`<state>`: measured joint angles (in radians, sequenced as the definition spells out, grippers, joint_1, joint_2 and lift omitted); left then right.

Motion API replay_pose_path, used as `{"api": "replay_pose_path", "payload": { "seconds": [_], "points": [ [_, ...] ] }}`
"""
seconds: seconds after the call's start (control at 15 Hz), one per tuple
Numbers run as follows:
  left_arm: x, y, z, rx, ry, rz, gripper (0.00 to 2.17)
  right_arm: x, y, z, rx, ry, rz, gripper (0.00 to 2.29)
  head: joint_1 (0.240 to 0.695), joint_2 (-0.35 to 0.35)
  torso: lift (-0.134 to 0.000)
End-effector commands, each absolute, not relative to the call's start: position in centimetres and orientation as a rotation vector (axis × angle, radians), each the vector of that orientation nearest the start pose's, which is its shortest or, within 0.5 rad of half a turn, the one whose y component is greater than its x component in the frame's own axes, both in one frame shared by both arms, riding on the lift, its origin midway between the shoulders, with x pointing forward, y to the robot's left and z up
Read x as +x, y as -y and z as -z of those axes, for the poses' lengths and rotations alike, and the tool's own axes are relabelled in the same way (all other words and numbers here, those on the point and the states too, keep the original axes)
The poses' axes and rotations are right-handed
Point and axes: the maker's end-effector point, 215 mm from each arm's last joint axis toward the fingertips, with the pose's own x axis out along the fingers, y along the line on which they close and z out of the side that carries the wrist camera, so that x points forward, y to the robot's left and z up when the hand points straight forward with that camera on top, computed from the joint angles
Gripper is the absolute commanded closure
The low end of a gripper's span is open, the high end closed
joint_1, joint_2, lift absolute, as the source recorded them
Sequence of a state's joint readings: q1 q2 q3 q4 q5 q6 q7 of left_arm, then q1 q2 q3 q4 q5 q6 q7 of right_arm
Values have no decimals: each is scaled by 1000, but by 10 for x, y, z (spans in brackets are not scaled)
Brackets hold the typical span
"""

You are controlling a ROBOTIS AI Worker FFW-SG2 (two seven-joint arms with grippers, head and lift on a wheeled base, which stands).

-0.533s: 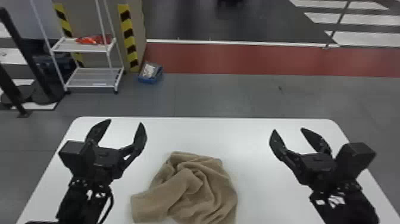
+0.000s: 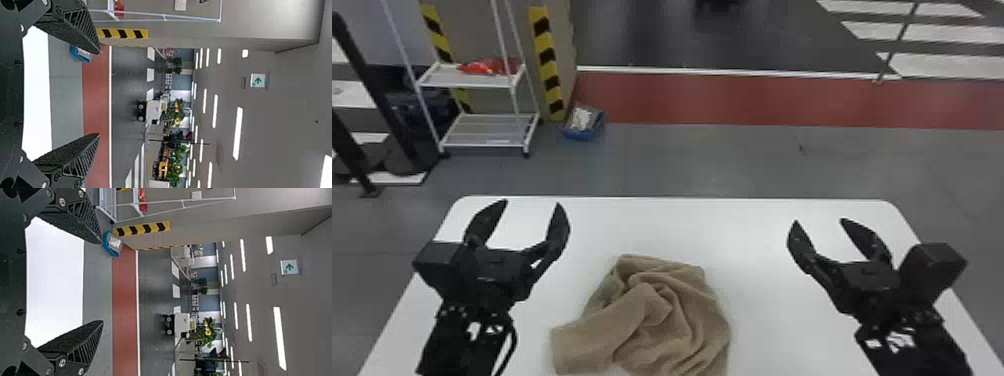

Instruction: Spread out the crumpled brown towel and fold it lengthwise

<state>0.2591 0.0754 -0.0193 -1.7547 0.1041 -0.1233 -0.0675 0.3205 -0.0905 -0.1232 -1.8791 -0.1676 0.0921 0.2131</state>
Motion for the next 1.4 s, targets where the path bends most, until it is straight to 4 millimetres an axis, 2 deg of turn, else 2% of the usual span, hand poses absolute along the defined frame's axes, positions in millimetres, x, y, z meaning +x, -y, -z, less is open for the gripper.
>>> {"api": "replay_pose_path", "payload": {
  "seconds": [0.0, 0.4, 0.73, 0.93, 1.13, 1.2, 1.33],
  "points": [
    [514, -219, 346, -35, 47, 100, 154, 495, 269, 363, 62, -87, -124, 174, 695, -50, 0],
    [515, -219, 347, -26, 42, 80, 154, 494, 271, 362, 61, -81, -124, 174, 695, -55, 0],
    [512, -214, 365, -29, -11, 72, 151, 489, 279, 371, 76, -90, -123, 188, 695, -64, 0],
    [503, -206, 378, -29, -37, 59, 154, 476, 283, 392, 71, -106, -119, 191, 695, -69, 0],
    [485, -200, 411, -17, -100, 59, 157, 454, 287, 423, 56, -133, -118, 191, 695, -85, 0],
    [476, -198, 424, -18, -126, 61, 157, 446, 285, 440, 48, -168, -140, 191, 695, -91, 0],
    [459, -196, 441, -15, -162, 67, 161, 427, 298, 463, 21, -215, -138, 191, 695, -97, 0]
  ]
}}
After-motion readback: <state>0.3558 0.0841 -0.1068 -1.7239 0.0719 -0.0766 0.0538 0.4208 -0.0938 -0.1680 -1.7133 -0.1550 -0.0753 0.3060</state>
